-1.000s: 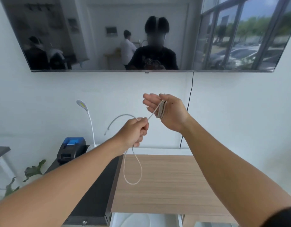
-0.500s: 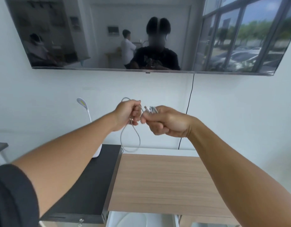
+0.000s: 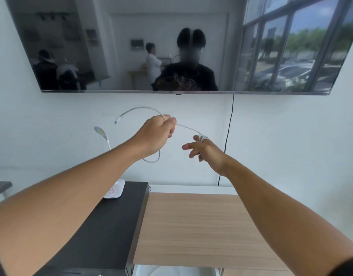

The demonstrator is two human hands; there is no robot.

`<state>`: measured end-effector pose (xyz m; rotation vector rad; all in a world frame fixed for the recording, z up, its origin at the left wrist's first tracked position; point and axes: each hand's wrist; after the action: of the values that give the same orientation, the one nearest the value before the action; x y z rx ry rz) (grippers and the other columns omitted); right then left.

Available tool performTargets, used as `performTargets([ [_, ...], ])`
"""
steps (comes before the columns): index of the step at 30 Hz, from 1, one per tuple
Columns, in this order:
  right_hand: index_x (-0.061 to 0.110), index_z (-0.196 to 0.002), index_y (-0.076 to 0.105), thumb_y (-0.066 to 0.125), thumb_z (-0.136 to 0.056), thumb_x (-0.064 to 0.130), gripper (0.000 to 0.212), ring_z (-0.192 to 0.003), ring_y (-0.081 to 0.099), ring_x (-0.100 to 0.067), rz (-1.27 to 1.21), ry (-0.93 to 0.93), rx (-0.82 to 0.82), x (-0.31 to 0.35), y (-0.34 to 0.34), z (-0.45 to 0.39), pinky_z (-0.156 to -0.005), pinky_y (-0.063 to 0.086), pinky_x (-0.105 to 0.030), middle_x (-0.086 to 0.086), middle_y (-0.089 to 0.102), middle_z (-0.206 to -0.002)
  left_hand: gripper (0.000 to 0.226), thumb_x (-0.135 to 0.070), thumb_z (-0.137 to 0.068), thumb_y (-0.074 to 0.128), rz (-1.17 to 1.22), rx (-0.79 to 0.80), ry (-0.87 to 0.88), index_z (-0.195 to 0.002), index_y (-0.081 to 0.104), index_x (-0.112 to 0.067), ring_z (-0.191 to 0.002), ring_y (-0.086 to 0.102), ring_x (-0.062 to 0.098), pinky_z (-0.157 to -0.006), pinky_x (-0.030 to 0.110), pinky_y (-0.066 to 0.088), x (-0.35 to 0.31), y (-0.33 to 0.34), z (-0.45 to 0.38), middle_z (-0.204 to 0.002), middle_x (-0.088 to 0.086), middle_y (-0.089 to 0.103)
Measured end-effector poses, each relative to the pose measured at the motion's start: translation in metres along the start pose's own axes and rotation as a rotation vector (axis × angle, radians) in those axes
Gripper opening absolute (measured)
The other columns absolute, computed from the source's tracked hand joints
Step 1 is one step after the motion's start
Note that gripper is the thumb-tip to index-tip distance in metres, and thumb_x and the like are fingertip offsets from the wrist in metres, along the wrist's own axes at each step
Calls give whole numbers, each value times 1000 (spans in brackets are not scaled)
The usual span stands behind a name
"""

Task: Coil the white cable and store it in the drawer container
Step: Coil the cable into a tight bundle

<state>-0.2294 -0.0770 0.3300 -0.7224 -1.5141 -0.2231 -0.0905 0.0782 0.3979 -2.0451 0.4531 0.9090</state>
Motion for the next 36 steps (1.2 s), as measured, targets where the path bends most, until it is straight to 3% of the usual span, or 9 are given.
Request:
performTargets([
  [6, 8, -113, 61, 41, -110, 25, 26, -109, 70, -22, -824, -37, -66, 21, -22, -23, -104, 47, -35, -5, 77, -114, 34, -30, -99, 43, 170, -4, -184, -82, 70, -19, -92, 67, 19, -78, 35, 47, 43, 18, 32, -95, -4, 78],
  [11, 11, -90, 52, 34, -112, 13, 29, -49, 53, -13, -1046, -67, -163, 60, -13, -39, -96, 53, -35, 2, 50, -64, 48, -49, -104, 36, 652, 47, -690, -119, 70, -20, -129, 53, 24, -110, 52, 34, 77, 51, 50, -130, 2, 66],
  [15, 17, -91, 50, 32, -113, 16, 28, -39, 27, -10, -1044, -113, -164, 90, -7, -46, -67, 44, -25, 9, 32, -52, 102, -85, -86, 19, 673, 377, -876, -126, 65, -3, -125, 59, 33, -100, 48, 45, 85, 54, 56, -128, 14, 67],
  [18, 20, -84, 49, 33, -113, 25, 34, -42, 25, -10, -948, -162, -111, 109, -8, -48, -63, 41, -25, 10, 30, -52, 80, -74, -92, 33, 384, 376, -719, -95, 76, -6, -88, 76, 28, -91, 48, 55, 61, 45, 43, -101, 9, 79],
  [20, 19, -83, 49, 32, -113, 26, 36, -43, 25, -9, -878, -175, -72, 118, -10, -49, -61, 41, -24, 10, 33, -52, 47, -56, -88, 50, 219, 93, -504, -80, 67, -13, -74, 68, 23, -80, 45, 57, 40, 39, 26, -87, 3, 74],
  [25, 16, -88, 52, 35, -113, 27, 32, -45, 27, -9, -651, -190, -41, 129, -17, -49, -63, 41, -26, 9, 35, -55, 27, -45, -74, 49, -118, -335, -170, -72, 50, -18, -70, 57, 21, -58, 33, 39, -16, 19, -11, -73, -5, 60],
  [28, 15, -88, 52, 34, -112, 27, 32, -49, 27, -10, -532, -209, -46, 132, -23, -49, -64, 41, -26, 8, 35, -58, 24, -48, -76, 47, -259, -474, -85, -80, 52, -26, -87, 51, 20, -70, 37, 39, -38, 16, -27, -90, -8, 57],
  [31, 15, -87, 53, 33, -113, 27, 34, -50, 27, -9, -480, -220, -17, 134, -28, -49, -53, 42, -20, 8, 35, -58, 36, -49, -83, 43, -380, -273, -130, -106, 60, -27, -116, 44, 24, -90, 40, 31, -48, 14, -49, -117, -5, 52],
  [36, 15, -89, 54, 36, -112, 26, 31, -50, 26, -10, -460, -222, 23, 133, -36, -50, -64, 36, -27, 10, 36, -56, 50, -51, -100, 45, 76, 344, -204, -130, 62, -14, -136, 40, 15, -100, 30, 23, -52, 16, -60, -139, -2, 56],
])
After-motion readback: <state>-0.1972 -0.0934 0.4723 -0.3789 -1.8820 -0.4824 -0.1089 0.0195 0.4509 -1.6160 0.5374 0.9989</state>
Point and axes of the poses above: each hand's wrist, its own z-axis away from the middle knuckle, its own y-axis out of the palm, x = y × z
